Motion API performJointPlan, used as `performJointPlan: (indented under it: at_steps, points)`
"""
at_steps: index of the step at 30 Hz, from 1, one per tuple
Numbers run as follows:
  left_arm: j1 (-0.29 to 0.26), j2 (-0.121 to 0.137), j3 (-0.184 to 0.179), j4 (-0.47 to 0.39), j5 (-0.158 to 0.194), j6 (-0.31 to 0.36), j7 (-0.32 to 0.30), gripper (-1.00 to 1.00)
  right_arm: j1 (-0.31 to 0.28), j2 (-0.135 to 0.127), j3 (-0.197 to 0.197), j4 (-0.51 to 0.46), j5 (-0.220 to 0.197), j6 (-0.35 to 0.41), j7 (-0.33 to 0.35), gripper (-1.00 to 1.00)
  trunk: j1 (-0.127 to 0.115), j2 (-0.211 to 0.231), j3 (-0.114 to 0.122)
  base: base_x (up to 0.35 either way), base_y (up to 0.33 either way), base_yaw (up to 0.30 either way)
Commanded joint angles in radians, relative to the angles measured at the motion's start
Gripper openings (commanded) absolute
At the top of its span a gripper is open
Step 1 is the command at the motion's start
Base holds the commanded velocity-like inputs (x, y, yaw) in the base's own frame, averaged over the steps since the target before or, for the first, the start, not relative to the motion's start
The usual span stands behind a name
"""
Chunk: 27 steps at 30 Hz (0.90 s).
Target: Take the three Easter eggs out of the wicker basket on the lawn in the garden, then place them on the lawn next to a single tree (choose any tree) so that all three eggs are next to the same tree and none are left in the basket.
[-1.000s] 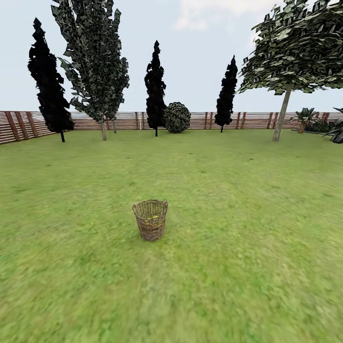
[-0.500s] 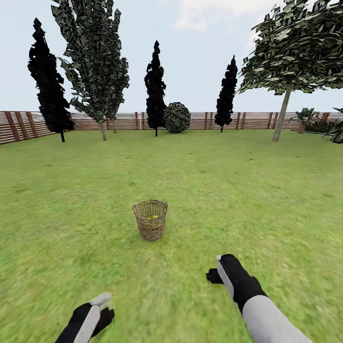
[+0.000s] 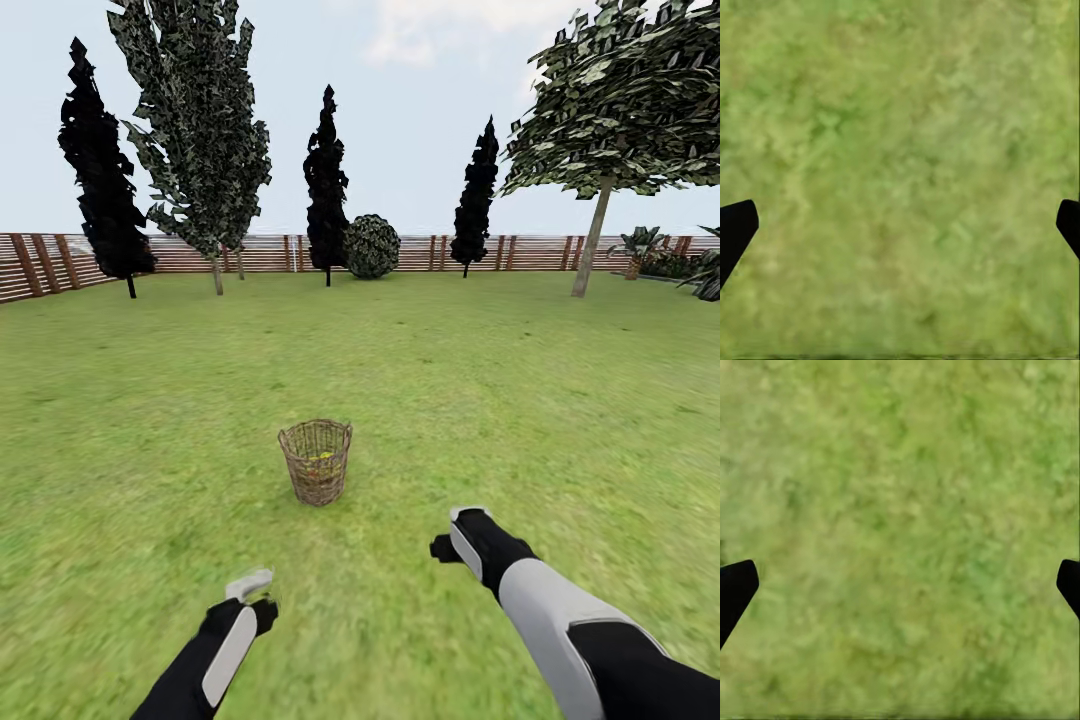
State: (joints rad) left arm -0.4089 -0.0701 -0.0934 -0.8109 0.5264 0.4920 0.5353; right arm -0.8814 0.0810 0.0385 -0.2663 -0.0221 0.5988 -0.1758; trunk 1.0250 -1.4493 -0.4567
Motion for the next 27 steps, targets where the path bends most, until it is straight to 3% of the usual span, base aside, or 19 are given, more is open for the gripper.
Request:
performJointPlan:
  at_steps: [1,3,5,8,12,17,19,23,27]
  points:
    - [-0.001,0.009,-0.009,0.015,0.008,0.003,0.007,1.00,-0.001,0.001,0.008,0.003,0.001,0.008,0.006,1.00,0.000,-0.001,-0.001,0.000,0.000,0.000]
    - [-0.001,0.027,-0.014,0.037,0.005,0.005,0.005,1.00,-0.001,0.003,0.027,0.008,0.004,0.012,0.016,1.00,0.000,-0.001,-0.001,0.000,0.000,0.000]
    - [-0.001,0.061,-0.015,0.047,0.007,0.007,0.003,1.00,-0.001,0.002,0.057,0.012,0.004,0.008,0.022,1.00,0.000,-0.001,-0.001,0.000,0.000,0.000]
    - [-0.001,0.097,-0.016,0.051,0.012,0.013,-0.002,1.00,-0.001,-0.003,0.069,0.014,0.004,0.003,0.025,1.00,0.000,-0.001,-0.001,0.000,0.000,0.000]
    - [-0.001,0.119,-0.017,0.052,0.013,0.072,-0.033,1.00,0.000,-0.006,0.074,0.015,0.004,0.003,0.025,1.00,0.000,-0.001,-0.001,0.000,0.000,0.000]
    - [-0.003,0.126,-0.020,0.049,0.009,0.126,-0.173,1.00,0.000,-0.014,0.073,0.018,0.002,0.003,0.023,1.00,0.000,-0.001,-0.001,0.000,0.000,0.000]
    - [-0.003,0.129,-0.020,0.046,0.008,0.134,-0.197,1.00,0.000,-0.036,0.073,0.034,0.002,0.004,0.024,1.00,0.000,-0.001,-0.001,0.000,0.000,0.000]
    - [-0.004,0.145,-0.012,0.045,0.008,0.144,-0.201,1.00,-0.001,-0.051,0.074,0.045,-0.003,0.004,0.025,1.00,0.000,-0.001,-0.001,0.000,0.005,0.000]
    - [-0.004,0.176,0.031,0.049,0.009,0.146,-0.203,1.00,-0.001,-0.051,0.074,0.048,-0.006,0.004,0.025,1.00,0.000,-0.001,-0.001,0.000,0.234,0.000]
